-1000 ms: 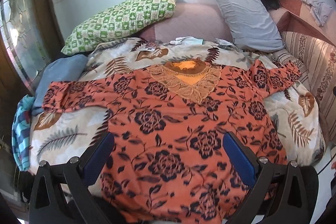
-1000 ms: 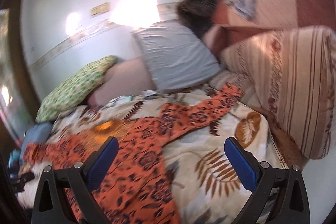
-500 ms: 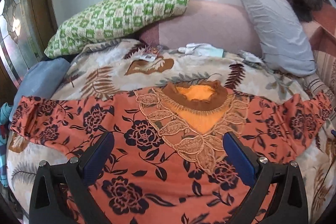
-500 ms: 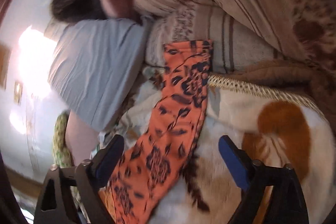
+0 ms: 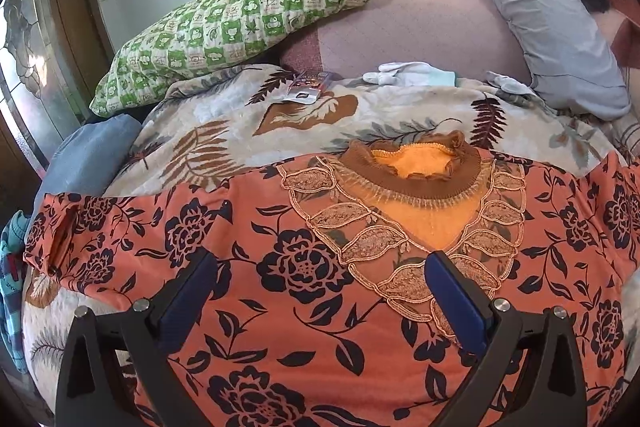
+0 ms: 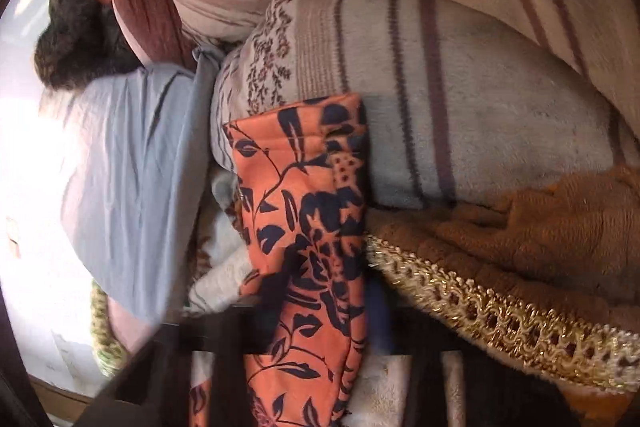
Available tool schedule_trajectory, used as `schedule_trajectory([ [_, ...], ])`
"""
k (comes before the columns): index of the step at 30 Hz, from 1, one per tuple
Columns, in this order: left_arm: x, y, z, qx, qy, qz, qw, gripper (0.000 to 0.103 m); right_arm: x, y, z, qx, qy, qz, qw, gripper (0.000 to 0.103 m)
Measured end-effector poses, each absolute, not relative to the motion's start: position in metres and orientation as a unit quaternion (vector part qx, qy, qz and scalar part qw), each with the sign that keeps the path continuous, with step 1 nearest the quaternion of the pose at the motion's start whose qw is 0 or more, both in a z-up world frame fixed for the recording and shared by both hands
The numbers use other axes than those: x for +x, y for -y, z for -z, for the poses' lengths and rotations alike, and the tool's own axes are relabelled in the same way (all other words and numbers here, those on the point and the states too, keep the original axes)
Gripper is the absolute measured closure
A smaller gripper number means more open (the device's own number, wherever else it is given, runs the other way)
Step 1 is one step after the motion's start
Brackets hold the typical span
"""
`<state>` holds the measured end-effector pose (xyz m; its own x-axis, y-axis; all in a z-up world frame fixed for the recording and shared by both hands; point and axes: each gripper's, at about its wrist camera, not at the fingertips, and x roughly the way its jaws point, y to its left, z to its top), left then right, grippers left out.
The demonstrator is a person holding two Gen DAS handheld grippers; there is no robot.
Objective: Fold small clothes
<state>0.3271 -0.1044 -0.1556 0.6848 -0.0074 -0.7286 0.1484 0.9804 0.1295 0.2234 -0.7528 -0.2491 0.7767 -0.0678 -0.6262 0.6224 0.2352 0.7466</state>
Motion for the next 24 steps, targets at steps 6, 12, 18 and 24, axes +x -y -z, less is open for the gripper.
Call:
schedule_trajectory([
  [6,0.321,0.095,0.145,0.073,-0.390,0.046,0.917,0.000,0.212,0.722,0.207,0.582,-0.192,0.180,0.769,0.095],
  [12,0.321,0.058,0.116,0.026,-0.374,0.015,0.927,0.000,0.238,0.640,0.124,0.544,-0.204,0.085,0.810,0.095],
  [18,0.321,-0.012,0.096,-0.012,-0.351,-0.054,0.935,0.000,0.286,0.495,0.062,0.489,-0.241,-0.033,0.838,0.095],
  [24,0.321,-0.084,0.105,-0.030,-0.339,-0.129,0.931,0.000,0.331,0.336,0.083,0.472,-0.300,-0.117,0.821,0.095],
])
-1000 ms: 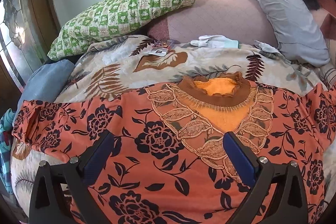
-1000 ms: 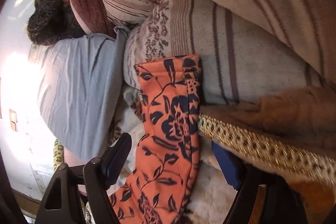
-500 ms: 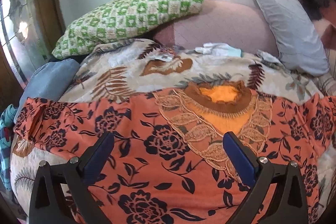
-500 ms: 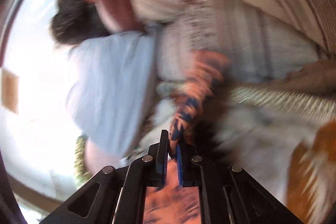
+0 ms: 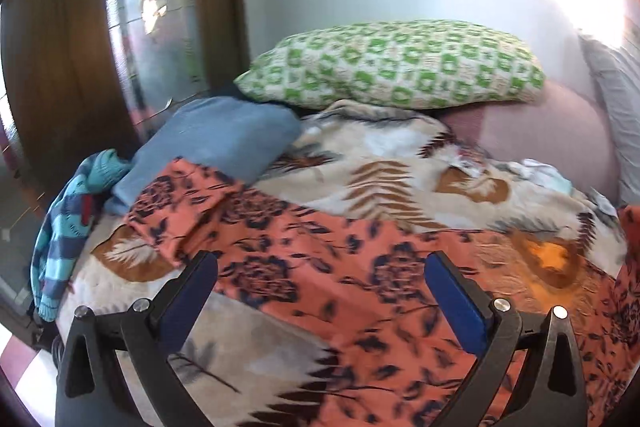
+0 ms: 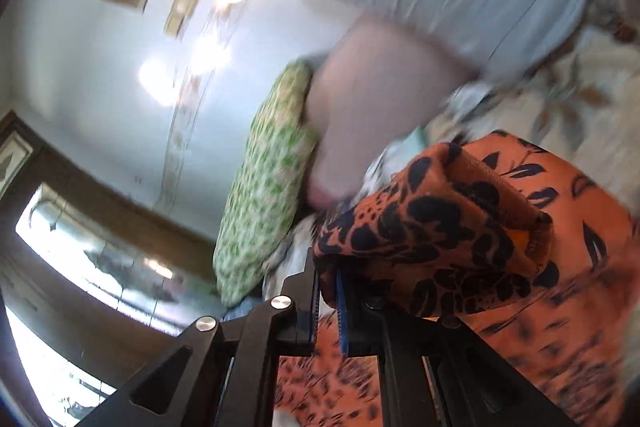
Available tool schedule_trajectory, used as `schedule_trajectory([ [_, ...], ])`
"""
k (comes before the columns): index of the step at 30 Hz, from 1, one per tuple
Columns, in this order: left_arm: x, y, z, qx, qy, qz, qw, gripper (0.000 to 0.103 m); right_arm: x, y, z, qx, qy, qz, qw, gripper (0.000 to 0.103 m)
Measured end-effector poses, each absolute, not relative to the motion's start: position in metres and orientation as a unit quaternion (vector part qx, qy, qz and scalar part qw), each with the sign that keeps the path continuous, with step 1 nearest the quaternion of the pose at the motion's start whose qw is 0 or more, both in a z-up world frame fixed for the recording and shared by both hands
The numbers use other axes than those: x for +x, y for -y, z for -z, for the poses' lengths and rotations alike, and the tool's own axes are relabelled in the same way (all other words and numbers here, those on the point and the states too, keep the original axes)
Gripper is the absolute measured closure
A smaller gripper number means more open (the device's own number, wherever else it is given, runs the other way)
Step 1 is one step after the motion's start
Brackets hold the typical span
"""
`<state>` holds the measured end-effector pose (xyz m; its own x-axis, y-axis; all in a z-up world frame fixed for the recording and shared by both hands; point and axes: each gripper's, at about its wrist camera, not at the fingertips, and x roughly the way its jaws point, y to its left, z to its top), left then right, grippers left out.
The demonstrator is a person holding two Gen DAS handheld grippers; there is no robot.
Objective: Fold small clothes
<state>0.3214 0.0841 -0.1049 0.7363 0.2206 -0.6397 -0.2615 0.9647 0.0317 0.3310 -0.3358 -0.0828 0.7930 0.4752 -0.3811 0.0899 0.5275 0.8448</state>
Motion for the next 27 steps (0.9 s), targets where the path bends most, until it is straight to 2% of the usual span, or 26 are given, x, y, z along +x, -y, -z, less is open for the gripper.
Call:
schedule_trajectory([
  [4,0.326,-0.125,0.118,-0.055,-0.366,-0.150,0.917,0.000,0.352,0.237,0.140,0.464,-0.370,-0.149,0.791,0.095],
  [7,0.328,-0.141,0.124,-0.066,-0.375,-0.163,0.910,0.000,0.367,0.176,0.187,0.431,-0.443,-0.146,0.773,0.089],
  [8,0.328,-0.144,0.124,-0.071,-0.378,-0.162,0.909,0.000,0.368,0.156,0.203,0.419,-0.468,-0.141,0.765,0.079],
  [10,0.328,-0.147,0.124,-0.076,-0.378,-0.161,0.908,0.000,0.373,0.127,0.224,0.386,-0.521,-0.136,0.749,0.047],
  [11,0.328,-0.147,0.123,-0.077,-0.376,-0.160,0.909,0.000,0.375,0.117,0.227,0.372,-0.521,-0.147,0.754,0.031],
  [12,0.329,-0.146,0.122,-0.075,-0.375,-0.160,0.910,0.000,0.371,0.105,0.221,0.341,-0.512,-0.152,0.774,0.026],
  [14,0.330,-0.145,0.121,-0.072,-0.375,-0.160,0.911,0.000,0.369,0.090,0.204,0.272,-0.504,-0.185,0.798,0.025],
  [16,0.330,-0.144,0.121,-0.074,-0.375,-0.159,0.910,0.000,0.364,0.096,0.185,0.256,-0.482,-0.216,0.810,0.025],
  [21,0.332,-0.138,0.122,-0.076,-0.374,-0.156,0.911,0.000,0.346,0.160,0.147,0.301,-0.396,-0.233,0.836,0.025],
  [27,0.332,-0.106,0.122,-0.067,-0.369,-0.118,0.920,0.000,0.313,0.256,0.149,0.333,-0.395,-0.152,0.843,0.025],
])
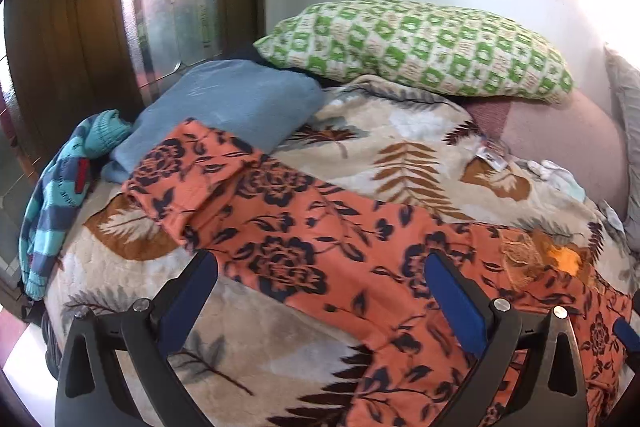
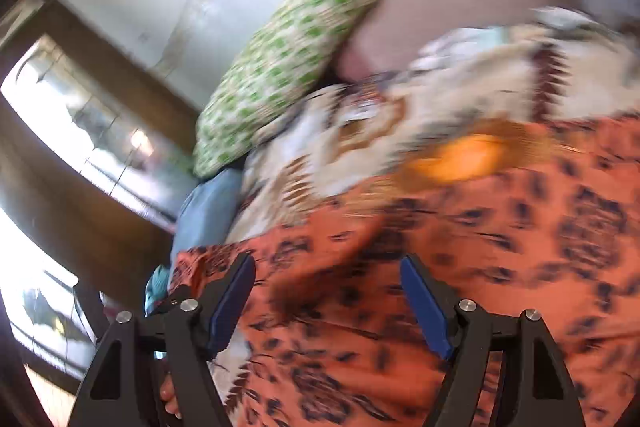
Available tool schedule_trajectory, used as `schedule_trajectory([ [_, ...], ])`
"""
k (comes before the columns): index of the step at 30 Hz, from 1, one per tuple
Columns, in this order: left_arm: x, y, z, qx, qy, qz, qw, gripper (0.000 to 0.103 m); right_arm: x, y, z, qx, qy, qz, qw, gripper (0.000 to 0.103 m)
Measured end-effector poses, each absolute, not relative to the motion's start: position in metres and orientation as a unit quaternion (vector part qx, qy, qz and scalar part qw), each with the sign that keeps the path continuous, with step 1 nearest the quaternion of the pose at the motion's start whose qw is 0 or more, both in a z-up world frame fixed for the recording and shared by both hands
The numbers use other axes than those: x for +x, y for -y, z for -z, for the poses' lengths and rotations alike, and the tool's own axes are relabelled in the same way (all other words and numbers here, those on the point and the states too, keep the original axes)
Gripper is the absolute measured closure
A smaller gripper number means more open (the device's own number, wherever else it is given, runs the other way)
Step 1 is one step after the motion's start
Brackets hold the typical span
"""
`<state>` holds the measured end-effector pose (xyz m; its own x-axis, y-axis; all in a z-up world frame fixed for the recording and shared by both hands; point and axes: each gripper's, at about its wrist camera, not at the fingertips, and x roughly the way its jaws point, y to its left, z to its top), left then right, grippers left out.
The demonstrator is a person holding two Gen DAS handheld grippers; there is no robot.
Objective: Fold small clothes
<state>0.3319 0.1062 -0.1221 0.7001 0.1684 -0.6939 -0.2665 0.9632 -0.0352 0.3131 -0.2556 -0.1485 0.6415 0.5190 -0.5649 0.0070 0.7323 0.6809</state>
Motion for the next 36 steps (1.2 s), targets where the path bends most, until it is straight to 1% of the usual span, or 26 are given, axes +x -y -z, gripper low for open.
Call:
schedule_trajectory([
  [5,0.330,-0.058,0.123,-0.027,-0.370,-0.061,0.927,0.000,0.295,0.312,0.167,0.347,-0.425,-0.109,0.829,0.025],
  [8,0.321,-0.030,0.120,-0.011,-0.378,-0.002,0.926,0.000,0.289,0.337,0.178,0.367,-0.423,-0.100,0.823,0.025],
  [12,0.295,0.009,0.113,-0.002,-0.369,0.083,0.926,0.000,0.294,0.368,0.195,0.453,-0.421,-0.086,0.781,0.025],
  [15,0.279,0.046,0.113,0.035,-0.359,0.153,0.920,0.000,0.300,0.374,0.193,0.467,-0.413,-0.099,0.776,0.025],
  [18,0.281,0.078,0.130,0.079,-0.363,0.177,0.911,0.000,0.305,0.373,0.197,0.480,-0.412,-0.109,0.767,0.025],
  [22,0.322,0.095,0.165,0.119,-0.412,0.158,0.889,0.000,0.308,0.375,0.208,0.497,-0.422,-0.103,0.751,0.025],
  [25,0.356,0.070,0.176,0.104,-0.440,0.101,0.886,0.000,0.302,0.378,0.208,0.498,-0.424,-0.098,0.750,0.025],
  [29,0.397,-0.002,0.169,0.047,-0.445,-0.006,0.894,0.000,0.296,0.380,0.205,0.495,-0.423,-0.094,0.753,0.025],
  [32,0.411,-0.061,0.159,0.013,-0.432,-0.102,0.896,0.000,0.297,0.379,0.204,0.494,-0.421,-0.097,0.755,0.025],
  [36,0.405,-0.131,0.143,-0.058,-0.436,-0.167,0.883,0.000,0.301,0.370,0.202,0.476,-0.425,-0.107,0.762,0.025],
])
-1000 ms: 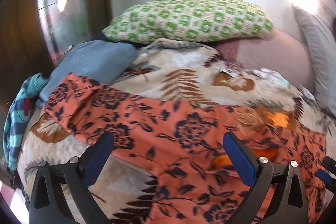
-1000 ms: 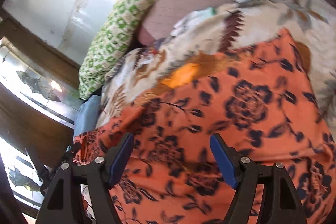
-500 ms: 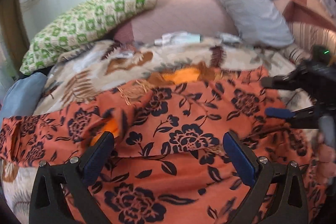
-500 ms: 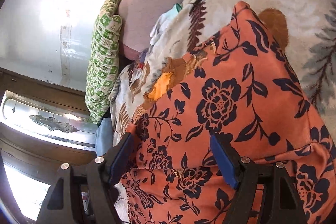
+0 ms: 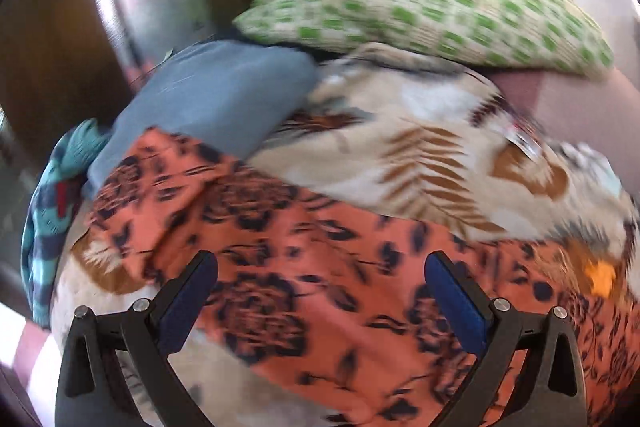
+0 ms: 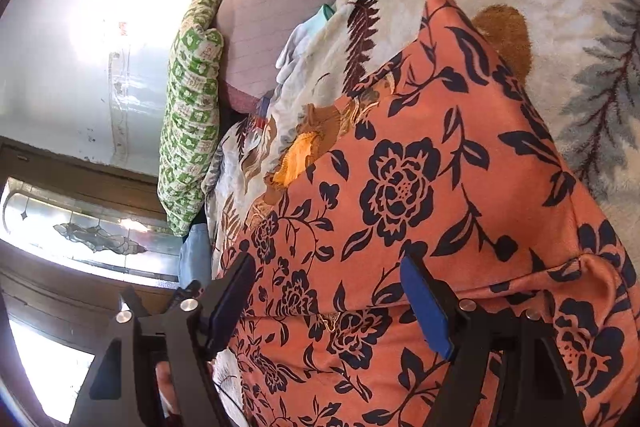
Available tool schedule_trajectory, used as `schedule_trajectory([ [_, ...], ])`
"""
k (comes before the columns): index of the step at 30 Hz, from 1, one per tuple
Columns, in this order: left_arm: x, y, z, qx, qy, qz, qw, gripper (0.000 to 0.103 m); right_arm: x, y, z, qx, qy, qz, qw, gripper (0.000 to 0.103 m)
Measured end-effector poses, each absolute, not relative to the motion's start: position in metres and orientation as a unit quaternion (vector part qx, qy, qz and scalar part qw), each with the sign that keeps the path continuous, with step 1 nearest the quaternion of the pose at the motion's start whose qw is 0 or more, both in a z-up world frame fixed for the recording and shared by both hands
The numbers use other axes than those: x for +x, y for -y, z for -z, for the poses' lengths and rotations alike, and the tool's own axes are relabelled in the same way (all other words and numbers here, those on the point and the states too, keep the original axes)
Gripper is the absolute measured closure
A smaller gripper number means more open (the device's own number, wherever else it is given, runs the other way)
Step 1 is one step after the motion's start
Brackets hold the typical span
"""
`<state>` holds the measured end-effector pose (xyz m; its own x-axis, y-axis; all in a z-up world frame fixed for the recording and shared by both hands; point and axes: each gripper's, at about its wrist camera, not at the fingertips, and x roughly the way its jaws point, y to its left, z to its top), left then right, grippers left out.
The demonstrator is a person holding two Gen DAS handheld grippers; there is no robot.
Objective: Fold small clothes
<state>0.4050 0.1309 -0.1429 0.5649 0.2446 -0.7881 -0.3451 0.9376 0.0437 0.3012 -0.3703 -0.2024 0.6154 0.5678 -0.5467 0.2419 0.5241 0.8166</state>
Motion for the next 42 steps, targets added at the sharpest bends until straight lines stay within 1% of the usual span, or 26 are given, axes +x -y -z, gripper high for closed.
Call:
schedule_trajectory([
  [4,0.364,-0.203,0.133,-0.106,-0.422,-0.237,0.869,0.000,0.310,0.361,0.203,0.439,-0.426,-0.106,0.784,0.025],
  [7,0.333,-0.259,0.133,-0.146,-0.429,-0.269,0.850,0.000,0.322,0.356,0.231,0.418,-0.486,-0.072,0.764,0.026],
  [8,0.323,-0.275,0.134,-0.149,-0.431,-0.280,0.845,0.000,0.320,0.357,0.235,0.428,-0.475,-0.072,0.766,0.026],
  [11,0.298,-0.308,0.135,-0.120,-0.444,-0.292,0.839,0.000,0.315,0.355,0.220,0.424,-0.467,-0.078,0.772,0.027],
  [13,0.287,-0.326,0.136,-0.120,-0.452,-0.284,0.837,0.000,0.307,0.353,0.209,0.436,-0.441,-0.094,0.779,0.027],
  [16,0.280,-0.348,0.137,-0.166,-0.456,-0.264,0.834,0.000,0.298,0.344,0.190,0.423,-0.421,-0.115,0.794,0.027],
  [19,0.288,-0.353,0.144,-0.217,-0.466,-0.237,0.824,0.001,0.289,0.336,0.171,0.400,-0.406,-0.125,0.812,0.027],
  [20,0.294,-0.353,0.146,-0.227,-0.469,-0.231,0.822,0.004,0.287,0.335,0.169,0.396,-0.403,-0.131,0.815,0.027],
  [21,0.299,-0.350,0.146,-0.231,-0.470,-0.233,0.820,0.012,0.287,0.333,0.166,0.393,-0.403,-0.134,0.816,0.027],
  [22,0.304,-0.349,0.146,-0.230,-0.470,-0.235,0.819,0.018,0.287,0.334,0.165,0.390,-0.403,-0.137,0.817,0.027],
  [23,0.312,-0.347,0.146,-0.232,-0.474,-0.230,0.818,0.019,0.287,0.334,0.165,0.390,-0.404,-0.134,0.817,0.027],
  [24,0.319,-0.347,0.148,-0.242,-0.481,-0.219,0.814,0.022,0.287,0.337,0.166,0.394,-0.404,-0.130,0.815,0.027],
  [25,0.324,-0.347,0.149,-0.258,-0.486,-0.210,0.808,0.031,0.288,0.342,0.168,0.402,-0.405,-0.127,0.811,0.027],
  [27,0.333,-0.346,0.150,-0.290,-0.489,-0.193,0.800,0.039,0.291,0.348,0.171,0.415,-0.406,-0.125,0.805,0.027],
  [34,0.364,-0.350,0.161,-0.311,-0.495,-0.197,0.787,0.039,0.297,0.352,0.175,0.422,-0.410,-0.128,0.798,0.027],
  [38,0.366,-0.357,0.167,-0.367,-0.469,-0.176,0.784,0.042,0.300,0.349,0.178,0.412,-0.417,-0.125,0.800,0.027],
  [39,0.367,-0.357,0.166,-0.374,-0.463,-0.169,0.785,0.044,0.301,0.348,0.180,0.411,-0.419,-0.123,0.800,0.027],
  [40,0.368,-0.355,0.165,-0.378,-0.459,-0.161,0.787,0.051,0.302,0.347,0.182,0.411,-0.422,-0.121,0.799,0.027],
  [41,0.371,-0.353,0.164,-0.379,-0.457,-0.150,0.791,0.055,0.304,0.346,0.184,0.412,-0.424,-0.121,0.797,0.027],
  [42,0.375,-0.350,0.163,-0.378,-0.459,-0.140,0.792,0.061,0.304,0.346,0.187,0.413,-0.426,-0.120,0.796,0.027],
])
